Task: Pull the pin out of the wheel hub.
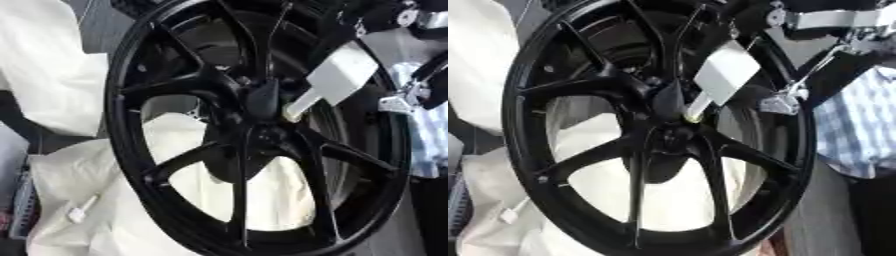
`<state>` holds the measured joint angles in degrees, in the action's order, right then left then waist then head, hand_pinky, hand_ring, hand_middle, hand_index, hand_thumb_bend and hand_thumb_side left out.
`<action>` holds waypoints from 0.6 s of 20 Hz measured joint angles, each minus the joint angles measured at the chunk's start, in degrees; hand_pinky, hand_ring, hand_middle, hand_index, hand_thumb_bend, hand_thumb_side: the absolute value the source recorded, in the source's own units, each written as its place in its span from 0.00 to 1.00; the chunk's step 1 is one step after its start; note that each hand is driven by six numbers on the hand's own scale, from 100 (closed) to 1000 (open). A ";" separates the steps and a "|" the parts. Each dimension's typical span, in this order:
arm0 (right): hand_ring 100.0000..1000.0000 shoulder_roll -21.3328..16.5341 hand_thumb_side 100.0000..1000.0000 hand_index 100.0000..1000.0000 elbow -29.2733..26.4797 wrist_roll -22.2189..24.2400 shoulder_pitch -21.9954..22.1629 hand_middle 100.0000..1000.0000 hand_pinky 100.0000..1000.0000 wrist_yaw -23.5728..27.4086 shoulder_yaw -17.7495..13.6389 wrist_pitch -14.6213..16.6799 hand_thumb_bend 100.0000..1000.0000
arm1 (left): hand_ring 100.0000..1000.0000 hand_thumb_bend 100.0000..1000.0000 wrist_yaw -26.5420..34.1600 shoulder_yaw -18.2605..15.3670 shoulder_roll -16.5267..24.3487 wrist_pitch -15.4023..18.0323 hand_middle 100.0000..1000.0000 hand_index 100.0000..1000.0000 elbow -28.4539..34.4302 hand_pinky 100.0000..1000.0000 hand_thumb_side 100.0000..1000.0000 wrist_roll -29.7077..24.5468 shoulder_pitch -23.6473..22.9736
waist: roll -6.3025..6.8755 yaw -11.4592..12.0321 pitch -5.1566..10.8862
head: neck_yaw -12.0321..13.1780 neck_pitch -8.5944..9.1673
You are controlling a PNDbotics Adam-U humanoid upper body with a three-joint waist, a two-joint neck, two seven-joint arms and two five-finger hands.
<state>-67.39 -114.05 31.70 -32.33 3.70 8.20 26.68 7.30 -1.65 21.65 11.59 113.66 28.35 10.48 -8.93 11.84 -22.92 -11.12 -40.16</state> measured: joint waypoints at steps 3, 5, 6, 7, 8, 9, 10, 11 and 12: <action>0.75 -1.43 0.12 0.31 -0.01 -1.81 2.76 0.25 0.83 2.95 -3.05 -0.73 0.00 | 0.64 0.00 -0.02 -0.05 0.00 0.12 0.58 0.78 0.00 0.81 0.75 0.16 -0.41 | 1.09 -1.32 0.00 | 0.21 -0.01; 0.74 -2.54 0.12 0.31 -0.01 -3.92 5.75 0.25 0.83 4.53 -5.85 -1.25 0.00 | 0.64 0.00 -0.07 -0.28 0.00 0.27 0.58 0.78 0.00 0.81 0.75 0.34 -0.50 | 2.08 -2.63 0.00 | 0.47 -0.03; 0.74 -3.10 0.11 0.31 -0.01 -5.17 7.35 0.24 0.83 5.05 -7.37 -1.58 0.00 | 0.64 0.00 -0.13 -0.37 0.00 0.35 0.57 0.78 0.00 0.82 0.75 0.45 -0.57 | 2.61 -3.25 0.00 | 0.66 -0.04; 0.74 -3.51 0.11 0.31 -0.01 -6.60 9.04 0.24 0.83 5.35 -9.03 -2.16 0.00 | 0.64 0.00 -0.19 -0.46 0.00 0.41 0.57 0.78 0.00 0.82 0.75 0.60 -0.78 | 3.16 -3.89 0.00 | 0.99 -0.05; 0.74 -3.78 0.11 0.31 -0.01 -8.20 10.81 0.24 0.83 5.64 -10.71 -2.69 0.00 | 0.64 0.00 -0.28 -0.57 0.00 0.47 0.57 0.78 0.00 0.82 0.75 0.75 -0.99 | 3.67 -4.62 0.00 | 1.39 -0.05; 0.74 -4.00 0.11 0.31 0.00 -9.88 12.73 0.24 0.83 5.85 -12.38 -3.19 0.00 | 0.64 0.00 -0.33 -0.72 0.00 0.53 0.57 0.78 0.00 0.82 0.75 0.90 -1.11 | 4.15 -5.35 0.00 | 1.84 -0.05; 0.75 -4.07 0.11 0.31 0.05 -11.52 14.57 0.24 0.83 5.95 -14.01 -3.61 0.00 | 0.64 0.00 -0.38 -0.74 0.00 0.55 0.57 0.78 0.00 0.82 0.74 1.03 -1.21 | 4.59 -6.01 0.00 | 2.29 -0.05; 0.75 -4.07 0.11 0.31 0.43 -13.19 16.56 0.24 0.83 5.93 -15.73 -4.05 0.00 | 0.64 0.00 -0.51 -0.81 0.00 0.64 0.58 0.78 0.00 0.82 0.74 1.17 -1.40 | 5.05 -6.64 0.00 | 2.87 -0.06; 0.74 -4.07 0.11 0.32 1.00 -14.68 18.48 0.24 0.83 5.68 -17.28 -4.42 0.00 | 0.64 0.00 -0.63 -0.90 0.00 0.73 0.58 0.78 0.00 0.82 0.74 1.28 -1.46 | 5.52 -7.20 0.00 | 3.37 -0.06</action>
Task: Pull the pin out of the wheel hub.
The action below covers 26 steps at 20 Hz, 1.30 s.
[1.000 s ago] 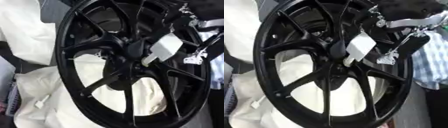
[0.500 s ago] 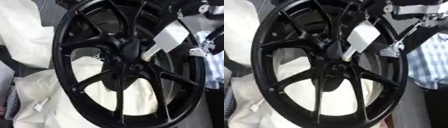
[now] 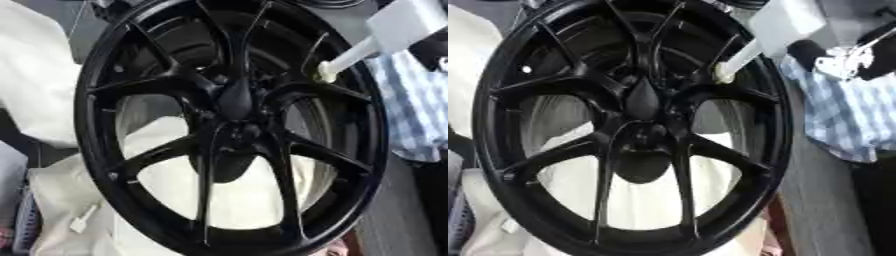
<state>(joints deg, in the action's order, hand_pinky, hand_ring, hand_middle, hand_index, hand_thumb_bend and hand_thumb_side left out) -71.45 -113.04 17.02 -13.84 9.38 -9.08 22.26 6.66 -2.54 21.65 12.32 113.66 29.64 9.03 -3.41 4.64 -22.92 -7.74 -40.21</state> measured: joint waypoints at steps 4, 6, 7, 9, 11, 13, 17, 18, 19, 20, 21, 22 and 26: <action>0.75 1.56 0.11 0.32 2.30 -5.25 8.21 0.24 0.83 -3.92 -5.70 -1.20 0.00 | 0.64 0.00 -0.25 -0.20 -0.03 0.35 0.58 0.78 0.00 0.81 0.74 0.35 -0.01 | 1.90 -1.28 -0.08 | 1.42 0.00; 0.75 4.07 0.11 0.33 2.85 -7.81 12.24 0.24 0.84 -6.20 -8.38 -1.83 0.00 | 0.64 0.00 -0.34 -0.36 -0.04 0.55 0.58 0.78 0.00 0.81 0.74 0.56 -0.01 | 2.55 -1.53 -0.16 | 1.81 0.00; 0.75 5.57 0.11 0.33 3.06 -9.09 14.06 0.24 0.84 -7.33 -9.73 -2.24 0.00 | 0.64 0.00 -0.45 -0.50 -0.06 0.67 0.57 0.78 0.00 0.81 0.74 0.70 -0.01 | 2.85 -1.53 -0.20 | 2.00 0.00; 0.75 8.67 0.11 0.33 3.52 -11.48 17.25 0.25 0.84 -9.84 -12.27 -3.34 0.00 | 0.64 0.00 -0.66 -0.58 -0.09 0.83 0.57 0.78 0.00 0.81 0.73 0.96 -0.03 | 3.30 -1.56 -0.27 | 2.36 0.00; 0.76 11.73 0.11 0.35 3.92 -13.66 19.96 0.27 0.84 -12.88 -14.43 -4.75 0.00 | 0.64 0.00 -0.71 -0.81 -0.13 0.94 0.57 0.78 0.00 0.81 0.73 1.20 -0.11 | 3.44 -1.64 -0.27 | 2.71 0.03; 0.77 14.47 0.11 0.41 4.23 -15.49 22.23 0.33 0.84 -16.12 -16.00 -6.31 0.00 | 0.64 0.00 -0.71 -0.88 -0.36 0.96 0.57 0.78 0.00 0.81 0.74 1.37 -0.14 | 3.46 -1.80 -0.27 | 3.04 0.13; 0.85 19.01 0.09 0.69 5.74 -18.07 25.41 0.62 0.87 -22.64 -17.68 -9.77 0.00 | 0.64 0.00 -0.70 -0.88 -0.59 0.96 0.58 0.78 0.00 0.81 0.73 1.44 -0.14 | 3.48 -1.88 -0.26 | 3.45 0.60; 0.89 19.89 0.12 0.80 6.19 -18.21 25.95 0.76 0.89 -24.24 -17.81 -10.52 0.00 | 0.64 0.00 -0.70 -0.88 -0.59 0.96 0.58 0.78 0.00 0.81 0.73 1.44 -0.14 | 3.46 -1.88 -0.26 | 3.57 0.60; 0.91 20.66 0.13 0.83 6.74 -18.08 26.43 0.79 0.90 -25.81 -17.92 -11.17 0.00 | 0.64 0.00 -0.70 -0.88 -0.59 0.96 0.58 0.78 0.00 0.81 0.73 1.44 -0.14 | 3.42 -1.87 -0.25 | 3.62 0.60; 0.94 21.33 0.15 0.88 7.43 -17.86 26.78 0.83 0.92 -27.26 -18.11 -11.81 0.00 | 0.64 0.00 -0.70 -0.89 -0.59 0.95 0.58 0.78 0.00 0.81 0.73 1.45 -0.16 | 3.34 -1.87 -0.23 | 3.64 0.60; 0.95 21.87 0.16 0.90 8.16 -17.73 27.01 0.83 0.92 -28.52 -18.24 -12.58 0.00 | 0.64 0.00 -0.70 -0.90 -0.59 0.91 0.58 0.78 0.00 0.81 0.73 1.49 -0.21 | 3.26 -1.87 -0.16 | 3.66 0.60; 0.96 22.31 0.16 0.91 8.94 -17.80 27.03 0.83 0.92 -29.49 -18.44 -13.45 0.00 | 0.64 0.00 -0.70 -0.92 -0.60 0.83 0.58 0.78 0.00 0.81 0.73 1.58 -0.33 | 3.17 -1.87 -0.06 | 3.66 0.60; 0.96 22.88 0.17 0.92 11.00 -19.55 27.05 0.84 0.92 -30.69 -19.14 -16.56 0.00 | 0.64 0.00 -0.70 -1.17 -0.61 0.63 0.58 0.78 0.00 0.81 0.73 1.98 -0.45 | 2.73 -2.28 0.11 | 3.67 0.60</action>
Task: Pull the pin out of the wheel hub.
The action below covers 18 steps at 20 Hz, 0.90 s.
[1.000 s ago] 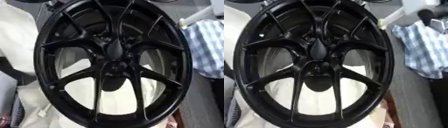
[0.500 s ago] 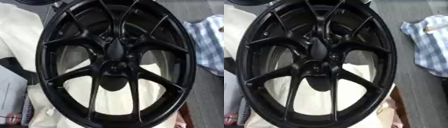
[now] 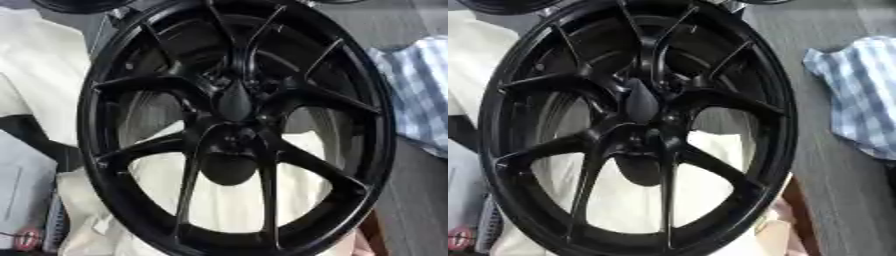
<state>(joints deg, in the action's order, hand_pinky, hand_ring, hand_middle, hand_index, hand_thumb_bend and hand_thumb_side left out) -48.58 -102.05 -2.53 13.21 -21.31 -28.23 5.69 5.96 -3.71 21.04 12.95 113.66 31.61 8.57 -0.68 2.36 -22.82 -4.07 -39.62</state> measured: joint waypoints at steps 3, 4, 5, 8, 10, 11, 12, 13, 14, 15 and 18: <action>0.95 0.04 0.14 0.89 0.72 -1.46 0.31 0.81 0.92 -0.03 -0.15 -1.78 0.00 | 0.64 0.00 0.00 -0.01 -0.01 -0.07 0.58 0.78 0.00 0.81 0.73 0.09 0.00 | -0.37 -0.23 0.02 | 0.02 0.00; 0.93 0.14 0.10 0.87 0.74 -1.88 0.34 0.78 0.92 0.01 -0.18 -2.21 0.00 | 0.64 0.00 0.00 -0.01 -0.01 -0.07 0.58 0.78 0.00 0.81 0.73 0.09 0.00 | -0.41 -0.24 0.02 | 0.02 0.00; 0.90 0.37 0.09 0.86 0.72 -2.47 0.21 0.76 0.91 0.48 -0.19 -2.54 0.00 | 0.64 0.00 0.00 -0.01 -0.01 -0.07 0.58 0.78 0.00 0.81 0.73 0.09 0.00 | -0.45 -0.24 0.02 | -0.01 0.00; 0.86 1.00 0.16 0.86 -0.94 -5.27 -0.36 0.72 0.91 5.04 0.12 -3.01 0.00 | 0.64 0.00 0.00 -0.01 -0.01 -0.05 0.58 0.78 0.00 0.81 0.73 0.11 0.01 | -0.49 -0.24 0.02 | -0.14 0.48; 0.85 1.19 0.19 0.85 -4.22 -7.10 -0.63 0.71 0.91 9.36 1.12 -2.66 0.00 | 0.64 0.00 0.00 0.00 -0.01 -0.04 0.58 0.78 0.00 0.81 0.73 0.10 0.04 | -0.47 -0.10 0.02 | -0.53 0.59; 0.85 1.30 0.20 0.82 -6.21 -7.79 -0.69 0.69 0.92 11.56 1.85 -2.37 0.00 | 0.64 0.00 0.00 0.00 -0.01 -0.03 0.58 0.78 0.00 0.81 0.73 0.09 0.06 | -0.47 0.10 0.02 | -0.72 0.74; 0.84 1.32 0.24 0.80 -7.86 -8.26 -1.19 0.68 0.93 13.57 2.69 -1.67 0.00 | 0.64 0.00 0.00 0.00 -0.01 -0.02 0.58 0.78 0.00 0.81 0.73 0.08 0.10 | -0.47 0.21 0.02 | -0.90 0.94; 0.84 1.32 0.25 0.79 -9.13 -8.54 -1.81 0.67 0.93 15.48 3.62 -0.43 0.00 | 0.64 0.00 0.01 0.01 -0.01 -0.01 0.58 0.78 0.00 0.81 0.73 0.07 0.25 | -0.48 0.35 0.02 | -1.08 1.01; 0.83 1.32 0.27 0.79 -10.02 -8.67 -2.51 0.66 0.93 17.36 4.62 1.24 0.00 | 0.64 0.00 0.03 0.02 -0.01 0.01 0.58 0.78 0.00 0.81 0.73 0.05 0.41 | -0.49 0.54 0.02 | -1.15 1.09; 0.82 1.28 0.32 0.77 -10.62 -8.73 -3.15 0.65 0.94 19.02 5.55 2.99 0.00 | 0.64 0.00 0.06 0.04 -0.01 0.06 0.58 0.78 0.00 0.81 0.73 -0.01 0.52 | -0.51 0.70 0.02 | -1.17 1.19; 0.77 0.63 0.34 0.75 -11.33 -8.97 -5.08 0.59 0.89 23.89 8.25 8.01 0.00 | 0.64 0.00 0.17 0.34 0.03 0.20 0.57 0.78 0.00 0.81 0.73 -0.22 0.75 | -0.61 1.25 0.02 | -1.37 1.45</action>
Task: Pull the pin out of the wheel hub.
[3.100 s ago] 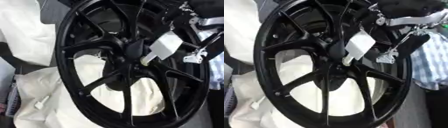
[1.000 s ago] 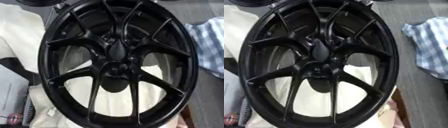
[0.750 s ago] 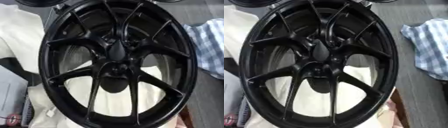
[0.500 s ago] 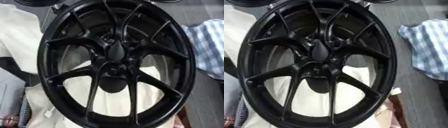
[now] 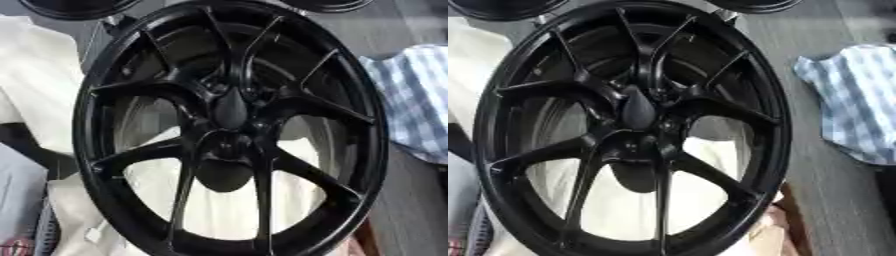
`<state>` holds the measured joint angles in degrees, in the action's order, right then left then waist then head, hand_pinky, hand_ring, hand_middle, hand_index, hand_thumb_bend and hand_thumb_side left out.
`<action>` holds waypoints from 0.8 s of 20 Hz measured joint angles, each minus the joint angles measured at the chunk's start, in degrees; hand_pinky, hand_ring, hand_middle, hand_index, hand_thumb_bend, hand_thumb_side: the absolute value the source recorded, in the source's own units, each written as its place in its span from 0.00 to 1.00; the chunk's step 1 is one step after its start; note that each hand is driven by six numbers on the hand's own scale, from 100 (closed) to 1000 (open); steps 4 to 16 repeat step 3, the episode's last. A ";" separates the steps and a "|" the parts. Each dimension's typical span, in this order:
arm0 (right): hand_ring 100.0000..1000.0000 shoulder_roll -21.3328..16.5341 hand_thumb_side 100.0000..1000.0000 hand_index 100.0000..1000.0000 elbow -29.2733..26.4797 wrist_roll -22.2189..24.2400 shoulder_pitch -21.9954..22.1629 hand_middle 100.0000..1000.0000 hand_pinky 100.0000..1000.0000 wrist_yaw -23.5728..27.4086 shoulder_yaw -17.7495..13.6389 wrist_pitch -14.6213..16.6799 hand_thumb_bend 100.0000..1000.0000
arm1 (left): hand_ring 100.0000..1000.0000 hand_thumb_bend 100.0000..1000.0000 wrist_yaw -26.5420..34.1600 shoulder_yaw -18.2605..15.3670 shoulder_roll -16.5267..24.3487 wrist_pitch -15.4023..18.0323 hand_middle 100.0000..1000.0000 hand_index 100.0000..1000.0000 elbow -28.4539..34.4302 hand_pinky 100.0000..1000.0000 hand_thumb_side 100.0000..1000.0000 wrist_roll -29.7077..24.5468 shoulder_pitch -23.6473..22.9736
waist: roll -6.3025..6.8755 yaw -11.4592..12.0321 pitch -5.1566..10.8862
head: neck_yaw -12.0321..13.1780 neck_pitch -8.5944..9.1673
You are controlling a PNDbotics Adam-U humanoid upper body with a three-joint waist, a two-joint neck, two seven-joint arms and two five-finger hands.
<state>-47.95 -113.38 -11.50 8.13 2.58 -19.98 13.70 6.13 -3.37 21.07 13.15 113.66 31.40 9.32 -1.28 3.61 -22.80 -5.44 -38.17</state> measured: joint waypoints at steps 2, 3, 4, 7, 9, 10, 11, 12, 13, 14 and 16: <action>0.76 -0.72 0.35 0.74 -0.04 -0.11 -1.16 0.58 0.89 2.82 1.56 1.88 0.00 | 0.64 0.00 0.35 0.18 0.24 -0.01 0.57 0.78 0.00 0.81 0.72 -0.16 0.59 | -0.27 0.19 0.00 | -0.24 0.03; 0.76 -1.08 0.36 0.74 -0.05 0.00 -1.79 0.57 0.89 4.33 2.37 2.46 0.00 | 0.64 0.00 0.56 0.42 0.69 0.00 0.57 0.78 0.00 0.81 0.72 -0.33 1.00 | -0.46 0.35 0.00 | -0.29 0.03; 0.76 -1.08 0.36 0.74 -0.05 0.00 -1.79 0.57 0.89 4.33 2.37 2.46 0.00 | 0.64 0.00 0.56 0.42 0.69 0.00 0.57 0.78 0.00 0.81 0.72 -0.33 1.00 | -0.46 0.35 0.00 | -0.29 0.03; 0.76 -1.08 0.36 0.74 -0.05 0.00 -1.79 0.57 0.89 4.33 2.37 2.46 0.00 | 0.64 0.00 0.56 0.42 0.69 0.00 0.57 0.78 0.00 0.81 0.72 -0.33 1.00 | -0.46 0.35 0.00 | -0.29 0.03; 0.76 -1.08 0.36 0.74 -0.05 0.00 -1.79 0.57 0.89 4.33 2.37 2.46 0.00 | 0.64 0.00 0.56 0.42 0.69 0.00 0.57 0.78 0.00 0.81 0.72 -0.33 1.00 | -0.46 0.35 0.00 | -0.29 0.03; 0.76 -1.08 0.36 0.74 -0.05 0.00 -1.79 0.57 0.89 4.33 2.37 2.46 0.00 | 0.64 0.00 0.56 0.42 0.69 0.00 0.57 0.78 0.00 0.81 0.72 -0.33 1.00 | -0.46 0.35 0.00 | -0.29 0.03; 0.76 -1.08 0.36 0.74 -0.05 0.00 -1.79 0.57 0.89 4.33 2.37 2.46 0.00 | 0.64 0.00 0.56 0.42 0.69 0.00 0.57 0.78 0.00 0.81 0.72 -0.33 1.00 | -0.46 0.35 0.00 | -0.29 0.03; 0.76 -1.08 0.36 0.74 -0.05 0.00 -1.79 0.57 0.89 4.33 2.37 2.46 0.00 | 0.64 0.00 0.56 0.42 0.69 0.00 0.57 0.78 0.00 0.81 0.72 -0.33 1.00 | -0.46 0.35 0.00 | -0.29 0.03; 0.76 -1.08 0.36 0.74 -0.05 0.00 -1.79 0.57 0.89 4.33 2.37 2.46 0.00 | 0.64 0.00 0.56 0.42 0.69 0.00 0.57 0.78 0.00 0.81 0.72 -0.33 1.00 | -0.46 0.35 0.00 | -0.29 0.03; 0.76 -1.08 0.36 0.74 -0.05 0.00 -1.79 0.57 0.89 4.33 2.37 2.46 0.00 | 0.64 0.00 0.56 0.42 0.69 0.00 0.57 0.78 0.00 0.81 0.72 -0.33 1.00 | -0.46 0.35 0.00 | -0.29 0.03; 0.76 -1.08 0.36 0.74 -0.05 0.00 -1.79 0.57 0.89 4.33 2.37 2.46 0.00 | 0.64 0.00 0.56 0.42 0.69 0.00 0.57 0.78 0.00 0.81 0.72 -0.33 1.00 | -0.46 0.35 0.00 | -0.29 0.03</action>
